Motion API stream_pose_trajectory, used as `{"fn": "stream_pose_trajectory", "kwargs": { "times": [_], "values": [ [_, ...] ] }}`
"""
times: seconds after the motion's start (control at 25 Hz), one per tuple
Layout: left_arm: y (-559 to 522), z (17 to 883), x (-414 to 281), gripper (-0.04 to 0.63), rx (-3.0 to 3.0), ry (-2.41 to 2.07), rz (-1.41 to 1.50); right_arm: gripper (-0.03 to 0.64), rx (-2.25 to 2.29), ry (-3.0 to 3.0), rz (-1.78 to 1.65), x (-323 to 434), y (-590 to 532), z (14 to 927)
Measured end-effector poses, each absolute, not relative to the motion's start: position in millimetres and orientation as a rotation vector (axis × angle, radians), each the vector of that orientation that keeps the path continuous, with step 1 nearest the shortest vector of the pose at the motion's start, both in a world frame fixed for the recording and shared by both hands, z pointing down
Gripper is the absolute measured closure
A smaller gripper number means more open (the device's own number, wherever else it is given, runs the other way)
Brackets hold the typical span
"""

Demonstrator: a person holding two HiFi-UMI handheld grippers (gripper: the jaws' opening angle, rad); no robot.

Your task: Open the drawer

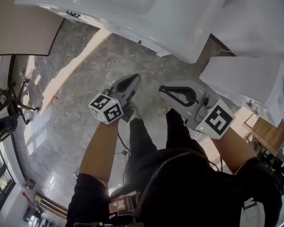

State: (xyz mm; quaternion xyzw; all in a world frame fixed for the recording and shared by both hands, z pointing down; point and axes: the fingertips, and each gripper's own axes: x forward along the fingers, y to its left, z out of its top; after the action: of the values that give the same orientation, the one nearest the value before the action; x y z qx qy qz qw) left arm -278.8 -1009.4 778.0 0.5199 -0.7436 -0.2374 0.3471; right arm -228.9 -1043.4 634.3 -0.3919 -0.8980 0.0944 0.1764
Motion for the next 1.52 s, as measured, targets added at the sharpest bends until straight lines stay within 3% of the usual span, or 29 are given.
{"fn": "stream_pose_trajectory", "kwargs": {
  "times": [0.48,0.92,1.52],
  "values": [
    [-1056.3,917.7,-370.0,0.325,1.191,-1.885,-0.815,0.614,-1.032,-2.516,0.286,-208.7,-1068.7,748.7],
    [-1076.3,963.7,-443.1,0.307,1.124,-1.916,-0.873,0.614,-0.976,-2.457,0.327,-213.0,-1076.5,775.7],
    [-1084.6,987.1,-453.7,0.310,1.133,-1.967,-0.818,0.614,-1.028,-2.444,0.231,-215.2,-1049.9,782.0]
  ]
}}
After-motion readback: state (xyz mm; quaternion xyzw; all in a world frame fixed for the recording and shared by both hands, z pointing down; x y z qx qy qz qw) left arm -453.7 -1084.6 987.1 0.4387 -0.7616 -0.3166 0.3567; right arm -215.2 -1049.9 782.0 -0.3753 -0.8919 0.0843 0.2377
